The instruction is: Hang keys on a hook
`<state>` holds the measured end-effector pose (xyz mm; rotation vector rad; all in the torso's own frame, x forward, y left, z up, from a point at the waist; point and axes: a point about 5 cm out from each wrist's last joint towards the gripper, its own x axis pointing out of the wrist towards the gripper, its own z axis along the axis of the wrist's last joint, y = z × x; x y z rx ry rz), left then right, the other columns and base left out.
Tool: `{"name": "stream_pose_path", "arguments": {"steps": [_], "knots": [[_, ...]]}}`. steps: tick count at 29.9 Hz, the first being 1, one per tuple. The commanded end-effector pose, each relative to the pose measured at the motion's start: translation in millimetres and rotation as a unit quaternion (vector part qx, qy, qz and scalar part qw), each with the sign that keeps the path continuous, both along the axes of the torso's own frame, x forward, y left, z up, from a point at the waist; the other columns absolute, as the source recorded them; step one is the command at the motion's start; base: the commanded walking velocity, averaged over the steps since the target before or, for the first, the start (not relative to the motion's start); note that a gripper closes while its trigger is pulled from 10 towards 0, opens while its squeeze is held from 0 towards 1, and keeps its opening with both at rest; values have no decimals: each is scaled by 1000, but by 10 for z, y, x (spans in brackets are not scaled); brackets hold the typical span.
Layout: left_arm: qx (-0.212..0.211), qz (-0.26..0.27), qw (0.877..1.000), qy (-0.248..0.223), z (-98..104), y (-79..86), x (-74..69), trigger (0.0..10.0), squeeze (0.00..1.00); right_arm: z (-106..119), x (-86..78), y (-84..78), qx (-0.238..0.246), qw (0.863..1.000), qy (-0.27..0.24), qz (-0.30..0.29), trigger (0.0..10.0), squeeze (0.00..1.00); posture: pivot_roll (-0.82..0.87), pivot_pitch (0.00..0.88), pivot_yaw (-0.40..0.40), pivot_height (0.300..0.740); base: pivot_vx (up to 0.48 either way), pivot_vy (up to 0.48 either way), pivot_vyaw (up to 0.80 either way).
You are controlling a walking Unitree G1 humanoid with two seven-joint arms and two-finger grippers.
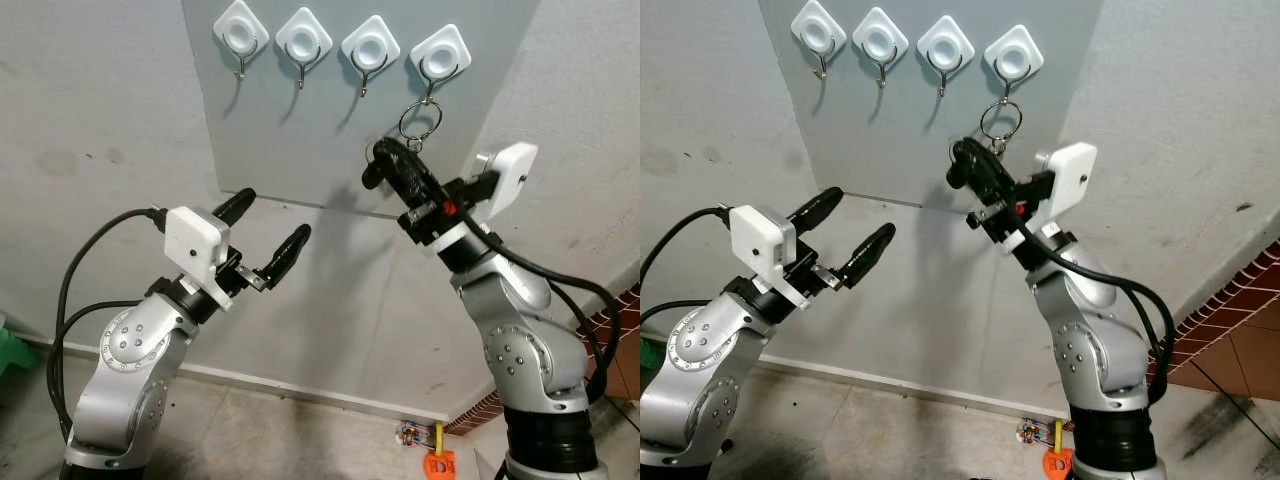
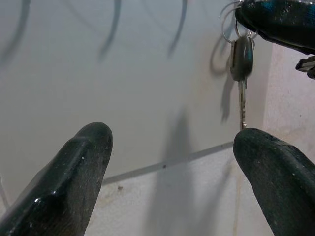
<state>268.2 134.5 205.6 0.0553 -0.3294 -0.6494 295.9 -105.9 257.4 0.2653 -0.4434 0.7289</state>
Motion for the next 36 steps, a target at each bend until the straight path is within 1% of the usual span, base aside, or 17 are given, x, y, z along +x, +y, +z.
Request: {"name": "stream_pose_path", "arguments": {"steps": [1, 7, 10, 12, 16, 32, 36], "knots": [[-1, -10, 1000, -3, 33, -28, -15, 10000, 0, 94, -26, 29, 6, 1000, -16, 14, 10000, 0, 27, 118, -36, 740, 0, 0, 0], [-11, -22, 1000, -11, 92, -100, -48, 10000, 0, 152, -19, 91, 13, 999, -24, 25, 10000, 0, 31, 119, -40, 740, 0, 0, 0], [-15, -27, 999, -14, 114, -131, -61, 10000, 0, 172, -18, 103, 18, 999, -26, 28, 10000, 0, 32, 120, -41, 740, 0, 0, 0], [-24, -38, 999, -17, 157, -180, -80, 10000, 0, 197, -6, 107, 21, 999, -29, 27, 10000, 0, 31, 121, -40, 740, 0, 0, 0], [-24, -46, 998, -21, 183, -220, -92, 10000, 0, 227, 16, 106, 28, 999, -33, 24, 10000, 0, 31, 122, -41, 740, 0, 0, 0], [-25, -50, 998, -16, 184, -247, -112, 10000, 0, 282, 124, 153, 49, 998, -34, 24, 10000, 0, 36, 125, -40, 740, 0, 0, 0], [-25, -49, 998, -16, 189, -247, -115, 10000, 0, 307, 163, 146, 67, 997, -29, 24, 10000, 0, 37, 126, -40, 740, 0, 0, 0]]}}
